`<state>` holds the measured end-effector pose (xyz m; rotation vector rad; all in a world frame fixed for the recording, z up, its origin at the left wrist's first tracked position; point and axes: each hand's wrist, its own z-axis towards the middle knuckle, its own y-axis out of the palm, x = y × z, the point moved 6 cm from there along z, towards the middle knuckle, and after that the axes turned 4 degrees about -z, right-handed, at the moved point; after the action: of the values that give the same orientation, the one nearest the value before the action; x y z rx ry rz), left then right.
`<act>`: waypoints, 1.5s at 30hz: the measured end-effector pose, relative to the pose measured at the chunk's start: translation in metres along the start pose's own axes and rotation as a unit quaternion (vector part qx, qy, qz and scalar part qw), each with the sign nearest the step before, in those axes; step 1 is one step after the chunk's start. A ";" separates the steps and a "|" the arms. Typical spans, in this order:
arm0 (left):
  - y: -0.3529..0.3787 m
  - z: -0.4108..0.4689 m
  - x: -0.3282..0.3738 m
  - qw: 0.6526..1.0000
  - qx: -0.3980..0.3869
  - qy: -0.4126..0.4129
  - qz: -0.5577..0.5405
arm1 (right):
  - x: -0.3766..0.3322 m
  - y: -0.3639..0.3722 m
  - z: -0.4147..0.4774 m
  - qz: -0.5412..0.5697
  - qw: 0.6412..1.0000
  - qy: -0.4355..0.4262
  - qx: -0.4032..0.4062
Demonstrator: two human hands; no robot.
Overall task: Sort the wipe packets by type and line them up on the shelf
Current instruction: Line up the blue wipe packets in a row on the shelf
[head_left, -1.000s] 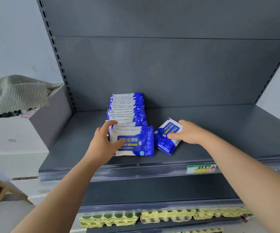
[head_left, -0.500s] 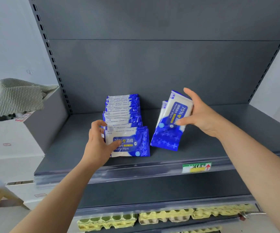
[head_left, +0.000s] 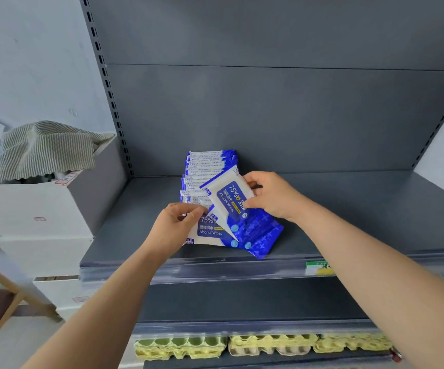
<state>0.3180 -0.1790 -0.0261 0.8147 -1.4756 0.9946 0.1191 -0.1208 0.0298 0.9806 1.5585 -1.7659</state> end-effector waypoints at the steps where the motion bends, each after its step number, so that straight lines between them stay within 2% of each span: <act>1: 0.000 0.000 0.000 1.000 -0.005 -0.002 -0.008 | 0.001 0.001 0.001 0.003 1.000 0.001 0.005; 11: 0.004 -0.001 -0.002 0.996 0.017 0.032 0.084 | 0.006 -0.004 -0.004 0.045 0.997 -0.017 0.068; 17: -0.008 0.001 -0.011 0.993 0.002 0.043 0.114 | 0.033 -0.043 -0.020 -0.011 0.993 0.039 0.108; 20: -0.010 0.002 -0.013 0.992 -0.005 0.051 0.119 | 0.040 -0.039 -0.028 0.009 0.995 0.061 0.079; 25: -0.011 -0.002 -0.010 0.984 -0.018 0.072 0.161 | 0.037 -0.005 -0.029 -0.022 0.996 0.083 -0.025; 29: -0.020 -0.011 -0.006 0.975 -0.048 0.116 0.184 | 0.031 -0.002 -0.027 -0.050 0.995 0.081 -0.037; 34: -0.028 -0.008 -0.005 0.978 0.026 0.093 0.184 | 0.020 0.002 -0.024 -0.071 0.993 0.050 -0.080; 37: -0.028 -0.002 -0.003 0.990 0.055 0.063 0.111 | 0.010 0.013 -0.021 -0.122 0.986 0.043 -0.100; 41: -0.028 -0.001 -0.008 1.000 -0.001 -0.003 -0.014 | -0.001 0.024 -0.014 -0.144 0.988 0.024 -0.058; 43: -0.026 -0.005 -0.007 0.999 -0.019 -0.005 0.026 | -0.007 0.032 -0.011 -0.151 0.987 0.003 -0.045; 45: -0.022 -0.010 -0.009 0.992 -0.024 -0.010 0.120 | -0.010 0.041 -0.011 -0.176 0.983 -0.016 -0.043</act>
<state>0.3433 -0.1794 -0.0312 0.6231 -1.6350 1.1276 0.1599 -0.1167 0.0147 0.6602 1.8595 -1.9144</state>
